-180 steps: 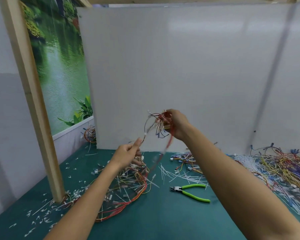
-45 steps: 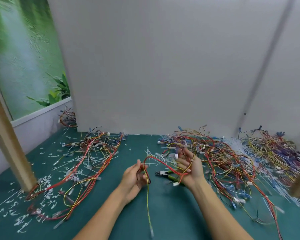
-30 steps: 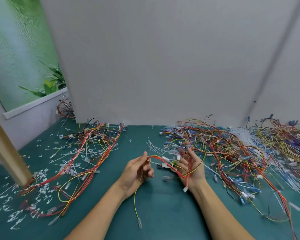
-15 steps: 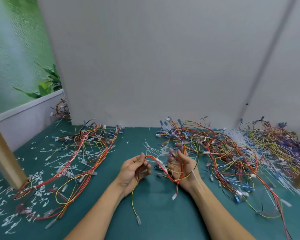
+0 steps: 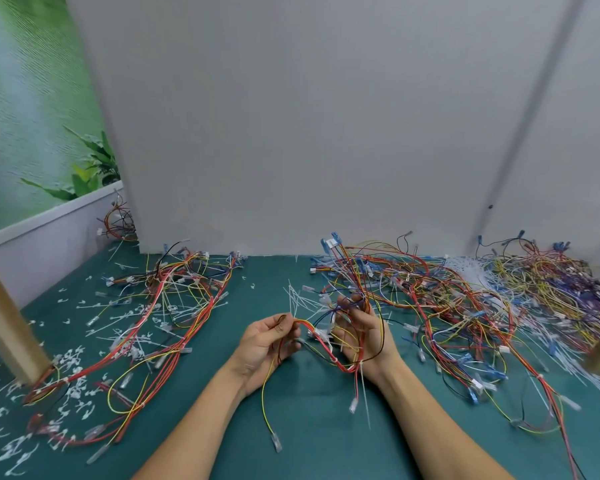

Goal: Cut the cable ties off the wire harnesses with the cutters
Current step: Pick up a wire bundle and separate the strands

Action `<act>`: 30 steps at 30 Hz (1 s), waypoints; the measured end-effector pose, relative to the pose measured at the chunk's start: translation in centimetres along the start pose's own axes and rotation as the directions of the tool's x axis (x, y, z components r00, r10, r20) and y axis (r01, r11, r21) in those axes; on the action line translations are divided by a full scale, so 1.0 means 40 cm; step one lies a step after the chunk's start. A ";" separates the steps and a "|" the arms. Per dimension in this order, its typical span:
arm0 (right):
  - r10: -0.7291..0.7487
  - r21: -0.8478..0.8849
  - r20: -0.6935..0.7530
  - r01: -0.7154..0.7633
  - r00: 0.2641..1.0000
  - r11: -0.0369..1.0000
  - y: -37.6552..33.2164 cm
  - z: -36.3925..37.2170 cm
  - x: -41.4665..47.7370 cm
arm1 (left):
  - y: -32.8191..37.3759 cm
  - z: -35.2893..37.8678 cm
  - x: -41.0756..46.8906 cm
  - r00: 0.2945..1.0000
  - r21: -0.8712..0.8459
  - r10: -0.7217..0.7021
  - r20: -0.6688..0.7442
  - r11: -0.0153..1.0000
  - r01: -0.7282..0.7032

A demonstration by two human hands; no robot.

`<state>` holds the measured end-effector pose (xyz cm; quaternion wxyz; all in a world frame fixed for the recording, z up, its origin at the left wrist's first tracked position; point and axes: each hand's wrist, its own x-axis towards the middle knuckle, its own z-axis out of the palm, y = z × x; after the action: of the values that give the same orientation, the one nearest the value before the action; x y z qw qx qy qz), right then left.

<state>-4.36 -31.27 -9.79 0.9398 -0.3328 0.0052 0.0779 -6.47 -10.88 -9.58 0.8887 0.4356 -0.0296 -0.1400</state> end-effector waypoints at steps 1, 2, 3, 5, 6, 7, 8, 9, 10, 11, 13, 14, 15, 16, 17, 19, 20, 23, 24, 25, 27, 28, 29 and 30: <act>-0.006 0.026 0.008 0.006 1.000 1.000 -0.002 0.001 -0.001 | 0.000 -0.001 0.000 1.000 0.003 0.001 0.000 1.000 -0.001; -0.010 0.052 0.019 0.009 1.000 0.999 -0.004 0.004 -0.003 | 0.000 -0.001 0.001 1.000 0.004 0.001 -0.001 1.000 -0.001; -0.009 0.079 0.033 0.006 0.999 0.997 -0.005 0.008 -0.005 | 0.000 -0.002 0.000 1.000 0.005 0.000 -0.002 1.000 0.000; 0.012 0.139 0.064 -0.021 0.998 0.990 -0.008 0.013 -0.007 | 0.001 -0.003 0.000 1.000 0.011 -0.002 -0.005 1.000 0.002; 0.027 0.163 0.072 -0.039 0.997 0.986 -0.009 0.014 -0.007 | 0.000 -0.002 0.000 1.000 0.014 -0.004 -0.005 1.000 0.004; 0.042 0.179 0.080 -0.056 0.996 0.982 -0.010 0.015 -0.008 | 0.000 -0.003 -0.001 1.000 0.017 -0.005 -0.008 1.000 0.005; 0.055 0.190 0.090 -0.071 0.994 0.979 -0.013 0.016 -0.009 | 0.000 -0.002 -0.001 1.000 0.020 -0.005 -0.013 1.000 0.005; 0.065 0.203 0.100 -0.084 0.993 0.975 -0.016 0.016 -0.011 | 0.001 -0.003 -0.001 1.000 0.022 -0.003 -0.016 1.000 0.004; 0.068 0.220 0.111 -0.091 0.991 0.971 -0.018 0.014 -0.012 | 0.001 -0.003 -0.001 1.000 0.024 -0.002 -0.017 1.000 0.002; 0.065 0.231 0.125 -0.093 0.990 0.968 -0.021 0.012 -0.013 | 0.001 -0.003 -0.002 1.000 0.026 0.001 -0.016 1.000 0.000; 0.059 0.225 0.147 -0.092 0.987 0.970 -0.024 0.006 -0.016 | 0.001 -0.002 -0.003 1.000 0.043 0.006 -0.012 0.999 -0.005; 0.060 0.225 0.157 -0.095 0.986 0.970 -0.025 0.004 -0.017 | 0.000 -0.001 -0.003 1.000 0.057 0.007 -0.009 0.998 -0.007; 0.060 0.234 0.167 -0.098 0.984 0.967 -0.025 0.002 -0.018 | -0.001 0.000 -0.004 1.000 0.075 0.010 -0.004 0.997 -0.009; 0.058 0.246 0.177 -0.101 0.983 0.964 -0.025 0.000 -0.020 | -0.001 0.001 -0.005 1.000 0.093 0.014 0.003 0.996 -0.014; 0.057 0.256 0.182 -0.104 0.982 0.961 -0.023 0.001 -0.021 | -0.003 0.000 -0.006 1.000 0.107 0.021 0.009 0.994 -0.021; 0.053 0.245 0.180 -0.097 0.982 0.965 -0.021 0.004 -0.020 | -0.006 0.000 -0.006 0.999 0.119 0.039 0.018 0.992 -0.041; 0.053 0.229 0.168 -0.091 0.984 0.969 -0.020 0.007 -0.019 | -0.007 0.000 -0.006 0.999 0.118 0.050 0.017 0.992 -0.052; 0.070 0.211 0.157 -0.103 0.985 0.972 -0.019 0.010 -0.017 | -0.009 -0.002 -0.004 0.995 0.110 0.101 -0.007 0.989 -0.099; 0.074 0.208 0.164 -0.108 0.984 0.972 -0.018 0.013 -0.018 | -0.009 -0.002 -0.005 0.994 0.107 0.111 -0.019 0.988 -0.109; 0.076 0.201 0.174 -0.110 0.982 0.973 -0.017 0.016 -0.021 | -0.010 -0.003 -0.006 0.993 0.101 0.118 -0.030 0.988 -0.115; 0.073 0.165 0.186 -0.104 0.980 0.981 -0.014 0.019 -0.024 | -0.009 -0.004 -0.008 0.992 0.082 0.121 -0.047 0.990 -0.117; 0.067 0.133 0.175 -0.091 0.982 0.987 -0.011 0.022 -0.025 | -0.008 -0.003 -0.009 0.991 0.074 0.120 -0.058 0.991 -0.115; 0.056 0.103 0.154 -0.072 0.986 0.992 -0.009 0.022 -0.025 | -0.006 -0.003 -0.010 0.991 0.068 0.119 -0.067 0.991 -0.115; 0.041 0.081 0.131 -0.052 0.991 0.995 -0.007 0.023 -0.024 | -0.004 -0.002 -0.011 0.990 0.064 0.117 -0.073 0.992 -0.112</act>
<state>-5.30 -31.04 -8.84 0.9493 -0.2869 -0.0444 0.1208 -6.93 -10.78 -9.75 0.8824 0.4645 -0.0244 -0.0710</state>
